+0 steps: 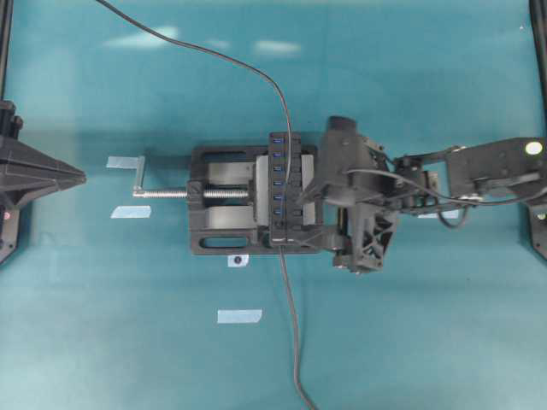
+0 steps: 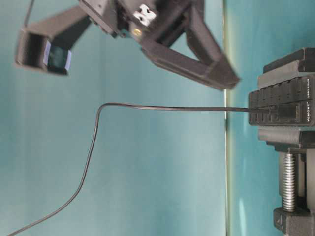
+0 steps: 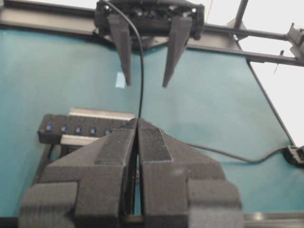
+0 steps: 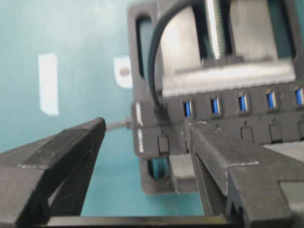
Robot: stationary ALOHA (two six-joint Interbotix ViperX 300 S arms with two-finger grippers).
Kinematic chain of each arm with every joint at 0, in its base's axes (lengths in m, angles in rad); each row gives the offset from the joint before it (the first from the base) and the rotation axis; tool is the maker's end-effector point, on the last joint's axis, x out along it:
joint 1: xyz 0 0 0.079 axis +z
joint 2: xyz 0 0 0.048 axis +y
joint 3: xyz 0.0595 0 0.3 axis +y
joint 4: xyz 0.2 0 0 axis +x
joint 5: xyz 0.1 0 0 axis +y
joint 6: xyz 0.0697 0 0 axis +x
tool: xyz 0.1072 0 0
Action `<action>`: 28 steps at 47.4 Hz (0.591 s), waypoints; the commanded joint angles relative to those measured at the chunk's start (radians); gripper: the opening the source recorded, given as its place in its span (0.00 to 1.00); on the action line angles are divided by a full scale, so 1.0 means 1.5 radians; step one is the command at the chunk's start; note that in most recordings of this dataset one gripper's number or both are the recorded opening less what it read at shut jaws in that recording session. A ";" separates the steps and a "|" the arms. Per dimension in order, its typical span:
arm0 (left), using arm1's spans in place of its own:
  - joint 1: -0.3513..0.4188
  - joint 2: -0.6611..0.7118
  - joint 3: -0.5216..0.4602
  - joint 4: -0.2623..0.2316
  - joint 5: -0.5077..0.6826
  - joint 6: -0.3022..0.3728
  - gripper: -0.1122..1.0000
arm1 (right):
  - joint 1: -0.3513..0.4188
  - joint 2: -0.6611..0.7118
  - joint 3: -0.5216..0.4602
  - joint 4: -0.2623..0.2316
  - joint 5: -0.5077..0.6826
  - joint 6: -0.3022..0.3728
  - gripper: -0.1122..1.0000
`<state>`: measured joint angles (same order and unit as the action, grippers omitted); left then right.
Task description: Insert the USB into the front port of the fixed hub.
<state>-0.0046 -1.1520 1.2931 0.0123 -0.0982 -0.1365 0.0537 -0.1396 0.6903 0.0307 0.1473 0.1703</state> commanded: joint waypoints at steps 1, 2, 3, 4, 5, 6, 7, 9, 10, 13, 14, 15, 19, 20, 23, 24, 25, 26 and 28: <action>0.000 0.004 -0.006 0.001 -0.005 -0.001 0.10 | 0.002 -0.031 0.008 0.001 -0.031 0.008 0.74; 0.000 0.004 -0.006 0.001 -0.005 -0.002 0.10 | 0.002 -0.034 0.012 0.001 -0.037 0.009 0.74; 0.000 0.004 -0.006 0.001 -0.005 -0.002 0.10 | 0.002 -0.038 0.016 0.001 -0.042 0.008 0.74; 0.000 0.004 -0.006 0.001 -0.005 -0.003 0.10 | 0.002 -0.041 0.020 0.001 -0.048 0.008 0.74; 0.001 0.004 -0.006 0.001 -0.005 -0.004 0.10 | 0.002 -0.045 0.026 0.001 -0.054 0.009 0.74; 0.000 0.004 -0.006 0.001 -0.005 -0.005 0.10 | 0.002 -0.048 0.030 0.001 -0.059 0.009 0.74; 0.000 0.004 -0.006 0.001 -0.005 -0.008 0.10 | 0.002 -0.051 0.033 0.001 -0.064 0.008 0.74; 0.000 0.004 -0.005 0.001 -0.005 -0.012 0.10 | 0.002 -0.056 0.040 0.001 -0.075 0.008 0.74; 0.000 0.004 -0.005 0.002 -0.005 -0.013 0.10 | 0.002 -0.059 0.044 0.001 -0.081 0.008 0.74; 0.000 0.004 -0.004 0.001 -0.005 -0.017 0.10 | 0.003 -0.064 0.058 0.001 -0.101 0.008 0.74; 0.000 0.004 -0.004 0.001 -0.005 -0.018 0.10 | 0.004 -0.065 0.061 0.001 -0.105 0.008 0.74; 0.000 0.004 -0.004 0.002 -0.005 -0.018 0.10 | 0.005 -0.066 0.065 0.001 -0.110 0.008 0.74; 0.000 0.004 -0.003 0.001 -0.005 -0.020 0.10 | 0.008 -0.066 0.074 0.001 -0.128 0.008 0.74; 0.001 0.004 -0.003 0.001 -0.005 -0.020 0.10 | 0.009 -0.066 0.075 0.001 -0.130 0.008 0.74; 0.000 0.004 -0.004 0.001 -0.006 -0.020 0.10 | 0.011 -0.064 0.076 0.001 -0.131 0.008 0.74; 0.001 0.004 -0.003 0.001 -0.006 -0.020 0.10 | 0.011 -0.064 0.076 0.001 -0.130 0.008 0.74; 0.000 0.004 -0.003 0.002 -0.006 -0.020 0.10 | 0.012 -0.063 0.075 0.001 -0.130 0.008 0.74; 0.000 0.004 -0.003 0.001 -0.007 -0.020 0.10 | 0.013 -0.063 0.076 0.001 -0.130 0.008 0.74; 0.000 0.004 -0.003 0.001 -0.006 -0.020 0.10 | 0.015 -0.063 0.076 0.001 -0.130 0.008 0.74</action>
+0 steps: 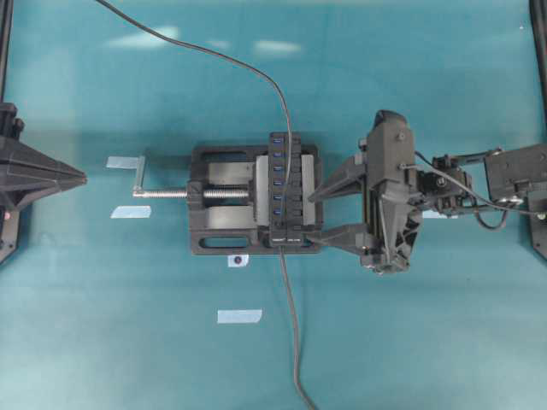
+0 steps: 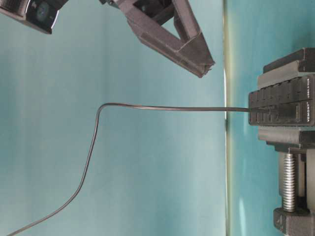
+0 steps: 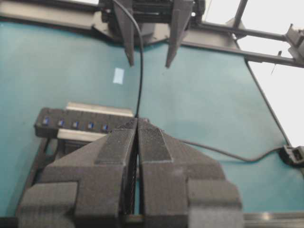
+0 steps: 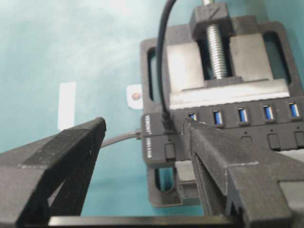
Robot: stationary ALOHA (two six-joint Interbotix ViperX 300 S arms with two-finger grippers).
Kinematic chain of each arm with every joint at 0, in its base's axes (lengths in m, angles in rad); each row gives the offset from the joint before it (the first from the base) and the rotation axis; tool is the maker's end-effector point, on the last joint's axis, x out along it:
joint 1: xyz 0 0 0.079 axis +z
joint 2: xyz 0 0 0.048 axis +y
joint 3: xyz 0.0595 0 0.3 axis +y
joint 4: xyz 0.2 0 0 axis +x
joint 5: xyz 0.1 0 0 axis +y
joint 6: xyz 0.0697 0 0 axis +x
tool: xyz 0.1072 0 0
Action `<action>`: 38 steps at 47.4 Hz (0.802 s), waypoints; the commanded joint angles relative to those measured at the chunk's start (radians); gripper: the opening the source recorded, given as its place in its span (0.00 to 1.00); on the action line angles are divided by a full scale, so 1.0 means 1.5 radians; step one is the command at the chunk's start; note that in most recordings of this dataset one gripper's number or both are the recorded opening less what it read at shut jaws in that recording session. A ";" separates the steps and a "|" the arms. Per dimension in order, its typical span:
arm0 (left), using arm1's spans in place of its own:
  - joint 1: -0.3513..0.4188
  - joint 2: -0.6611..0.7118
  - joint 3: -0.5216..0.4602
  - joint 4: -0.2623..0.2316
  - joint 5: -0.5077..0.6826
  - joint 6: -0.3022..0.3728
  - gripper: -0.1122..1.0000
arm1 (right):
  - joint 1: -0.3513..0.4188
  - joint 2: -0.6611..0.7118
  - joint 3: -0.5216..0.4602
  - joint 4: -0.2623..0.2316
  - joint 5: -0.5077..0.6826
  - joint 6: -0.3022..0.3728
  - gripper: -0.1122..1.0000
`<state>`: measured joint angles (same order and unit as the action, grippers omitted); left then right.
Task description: Insert the USB into the front port of the fixed hub.
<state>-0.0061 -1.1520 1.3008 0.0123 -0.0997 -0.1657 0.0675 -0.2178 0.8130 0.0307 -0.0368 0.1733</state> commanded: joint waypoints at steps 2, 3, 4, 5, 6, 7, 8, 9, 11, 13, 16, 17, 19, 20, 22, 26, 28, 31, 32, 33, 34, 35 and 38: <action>0.001 0.004 -0.008 0.002 -0.006 -0.001 0.10 | 0.006 -0.011 -0.006 0.001 -0.007 0.006 0.74; 0.001 0.004 -0.008 0.001 -0.005 -0.001 0.10 | 0.006 -0.012 -0.006 0.001 -0.007 0.006 0.74; 0.002 0.005 -0.008 0.001 -0.005 -0.001 0.10 | 0.006 -0.012 -0.006 0.001 -0.007 0.006 0.74; 0.002 0.005 -0.008 0.001 -0.005 -0.001 0.10 | 0.006 -0.011 -0.006 0.001 -0.007 0.006 0.74; 0.001 0.006 -0.008 0.001 -0.005 -0.001 0.10 | 0.006 -0.012 -0.005 0.001 -0.007 0.006 0.74; 0.001 0.006 -0.008 0.001 -0.005 -0.001 0.10 | 0.006 -0.011 -0.004 0.001 -0.008 0.006 0.74; 0.001 0.006 -0.008 0.001 -0.005 -0.001 0.10 | 0.006 -0.011 -0.004 0.001 -0.008 0.006 0.74; 0.002 0.006 -0.008 0.001 -0.005 -0.001 0.10 | 0.006 -0.011 -0.003 0.001 -0.009 0.006 0.74; 0.001 0.006 -0.008 0.002 -0.005 -0.001 0.10 | 0.006 -0.011 -0.001 0.001 -0.010 0.006 0.74; 0.001 0.006 -0.008 0.001 -0.005 -0.001 0.10 | 0.006 -0.011 0.001 0.001 -0.011 0.006 0.74; 0.001 0.006 -0.008 0.001 -0.005 -0.001 0.10 | 0.006 -0.011 0.001 0.001 -0.011 0.006 0.74; 0.001 0.006 -0.008 0.001 -0.005 -0.001 0.10 | 0.006 -0.011 0.002 0.001 -0.011 0.006 0.74; 0.001 0.006 -0.008 0.002 -0.005 -0.001 0.10 | 0.006 -0.011 0.001 0.001 -0.011 0.006 0.74; 0.001 0.006 -0.008 0.001 -0.006 -0.001 0.10 | 0.006 -0.012 0.002 0.001 -0.011 0.006 0.74; 0.001 0.006 -0.008 0.001 -0.005 -0.001 0.10 | 0.006 -0.011 0.002 0.001 -0.011 0.006 0.74; 0.001 0.006 -0.008 0.001 -0.006 -0.001 0.10 | 0.006 -0.011 0.002 0.002 -0.011 0.006 0.74; 0.001 0.006 -0.008 0.001 -0.006 -0.001 0.10 | 0.006 -0.011 0.002 0.001 -0.011 0.006 0.74; 0.002 0.006 -0.008 0.001 -0.006 -0.001 0.10 | 0.006 -0.011 0.002 0.001 -0.011 0.006 0.74; 0.001 0.006 -0.008 0.002 -0.006 -0.001 0.10 | 0.006 -0.011 0.002 0.002 -0.011 0.006 0.74; 0.001 0.006 -0.008 0.001 -0.006 -0.001 0.10 | 0.006 -0.012 0.002 0.001 -0.011 0.006 0.74; 0.001 0.006 -0.008 0.001 -0.006 -0.001 0.10 | 0.006 -0.012 0.002 0.001 -0.011 0.006 0.74; 0.001 0.006 -0.008 0.001 -0.005 -0.001 0.10 | 0.006 -0.011 0.001 0.001 -0.012 0.006 0.74; 0.001 0.006 -0.008 0.001 -0.006 -0.001 0.10 | 0.006 -0.011 0.002 0.001 -0.011 0.006 0.74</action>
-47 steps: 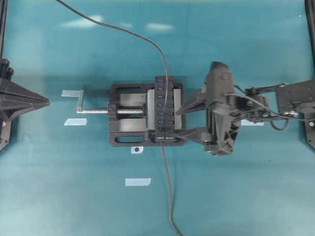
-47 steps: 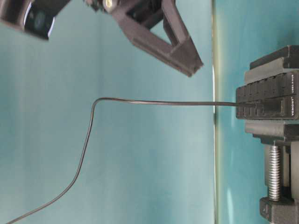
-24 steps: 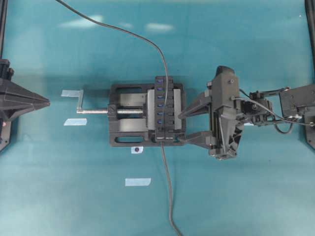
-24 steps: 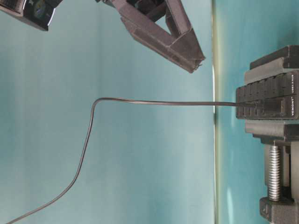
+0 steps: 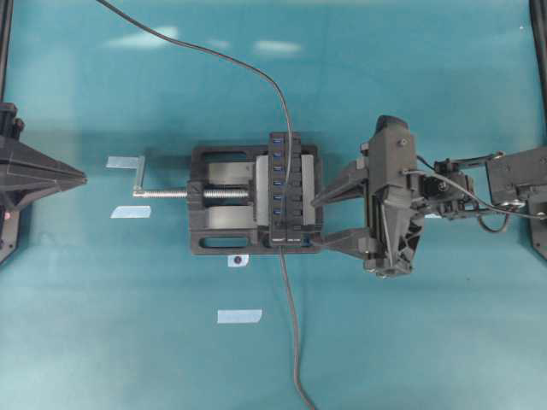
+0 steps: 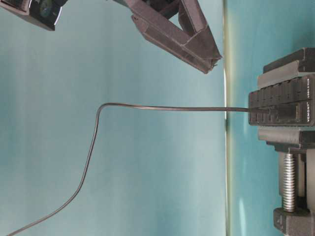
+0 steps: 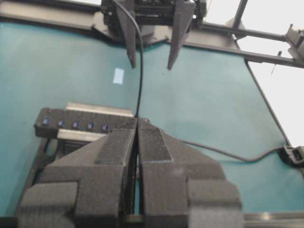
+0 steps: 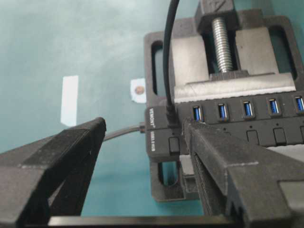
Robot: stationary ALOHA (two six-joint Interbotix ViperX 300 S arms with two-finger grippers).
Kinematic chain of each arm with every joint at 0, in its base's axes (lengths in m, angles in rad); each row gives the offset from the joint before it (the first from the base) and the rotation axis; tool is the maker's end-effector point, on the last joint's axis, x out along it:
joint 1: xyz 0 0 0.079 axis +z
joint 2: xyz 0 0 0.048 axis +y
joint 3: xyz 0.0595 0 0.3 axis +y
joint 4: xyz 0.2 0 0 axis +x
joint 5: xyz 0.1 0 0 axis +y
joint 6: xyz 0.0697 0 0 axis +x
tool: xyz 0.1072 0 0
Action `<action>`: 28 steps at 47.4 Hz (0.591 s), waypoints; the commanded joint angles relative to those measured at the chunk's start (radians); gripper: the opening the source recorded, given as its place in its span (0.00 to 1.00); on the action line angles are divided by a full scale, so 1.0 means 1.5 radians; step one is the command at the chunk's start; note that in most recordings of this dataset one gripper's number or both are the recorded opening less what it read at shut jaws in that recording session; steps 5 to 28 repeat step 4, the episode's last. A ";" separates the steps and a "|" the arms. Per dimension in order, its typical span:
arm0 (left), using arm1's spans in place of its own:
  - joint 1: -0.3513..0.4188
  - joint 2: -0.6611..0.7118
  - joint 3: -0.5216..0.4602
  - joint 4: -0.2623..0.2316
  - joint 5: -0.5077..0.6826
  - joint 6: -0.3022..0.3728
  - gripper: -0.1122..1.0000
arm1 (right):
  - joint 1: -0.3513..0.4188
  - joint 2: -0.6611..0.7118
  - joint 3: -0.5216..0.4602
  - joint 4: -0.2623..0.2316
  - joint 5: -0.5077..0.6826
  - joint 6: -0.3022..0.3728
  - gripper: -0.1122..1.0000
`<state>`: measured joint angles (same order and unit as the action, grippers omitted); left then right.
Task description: Insert the USB into the front port of the fixed hub.
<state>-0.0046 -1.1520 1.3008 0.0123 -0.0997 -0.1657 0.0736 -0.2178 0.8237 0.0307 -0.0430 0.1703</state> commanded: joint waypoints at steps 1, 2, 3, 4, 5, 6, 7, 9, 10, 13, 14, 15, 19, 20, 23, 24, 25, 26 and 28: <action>0.001 0.006 -0.008 0.001 -0.006 -0.001 0.10 | 0.002 -0.011 -0.005 0.001 -0.007 0.008 0.74; 0.001 0.006 -0.008 0.001 -0.006 -0.001 0.10 | 0.002 -0.011 -0.006 0.002 -0.008 0.008 0.74; 0.001 0.006 -0.008 0.001 -0.006 -0.001 0.10 | 0.002 -0.011 -0.005 0.001 -0.007 0.008 0.74; 0.000 0.005 -0.008 0.001 -0.006 -0.001 0.10 | 0.002 -0.011 -0.005 0.001 -0.007 0.008 0.74; 0.000 0.005 -0.008 0.001 -0.006 -0.001 0.10 | 0.002 -0.011 -0.005 0.001 -0.007 0.008 0.74; 0.000 0.005 -0.008 0.001 -0.006 -0.001 0.10 | 0.002 -0.011 -0.005 0.001 -0.007 0.008 0.74; 0.000 0.005 -0.008 0.001 -0.006 -0.001 0.10 | 0.002 -0.011 -0.005 0.001 -0.007 0.008 0.74; 0.000 0.005 -0.008 0.001 -0.006 -0.001 0.10 | 0.002 -0.011 -0.005 0.001 -0.007 0.008 0.74; 0.000 0.005 -0.008 0.001 -0.006 -0.001 0.10 | 0.002 -0.011 -0.005 0.001 -0.007 0.008 0.74; 0.000 0.005 -0.008 0.001 -0.006 -0.001 0.10 | 0.002 -0.011 -0.005 0.001 -0.007 0.008 0.74; 0.000 0.005 -0.008 0.001 -0.006 -0.001 0.10 | 0.002 -0.011 -0.005 0.001 -0.007 0.008 0.74; 0.000 0.005 -0.008 0.001 -0.006 -0.001 0.10 | 0.002 -0.011 -0.005 0.001 -0.007 0.008 0.74; 0.000 0.005 -0.008 0.001 -0.006 -0.001 0.10 | 0.002 -0.011 -0.005 0.001 -0.007 0.008 0.74; 0.000 0.005 -0.008 0.001 -0.006 -0.001 0.10 | 0.002 -0.011 -0.005 0.001 -0.007 0.008 0.74; 0.000 0.005 -0.008 0.001 -0.006 -0.001 0.10 | 0.002 -0.011 -0.005 0.001 -0.007 0.008 0.74; 0.000 0.005 -0.008 0.001 -0.006 -0.001 0.10 | 0.002 -0.011 -0.005 0.001 -0.007 0.008 0.74; 0.000 0.005 -0.008 0.001 -0.006 -0.001 0.10 | 0.002 -0.011 -0.005 0.001 -0.007 0.008 0.74; 0.000 0.005 -0.008 0.001 -0.006 -0.001 0.10 | 0.002 -0.011 -0.005 0.001 -0.007 0.008 0.74; 0.000 0.005 -0.008 0.001 -0.006 -0.001 0.10 | 0.002 -0.011 -0.005 0.001 -0.007 0.008 0.74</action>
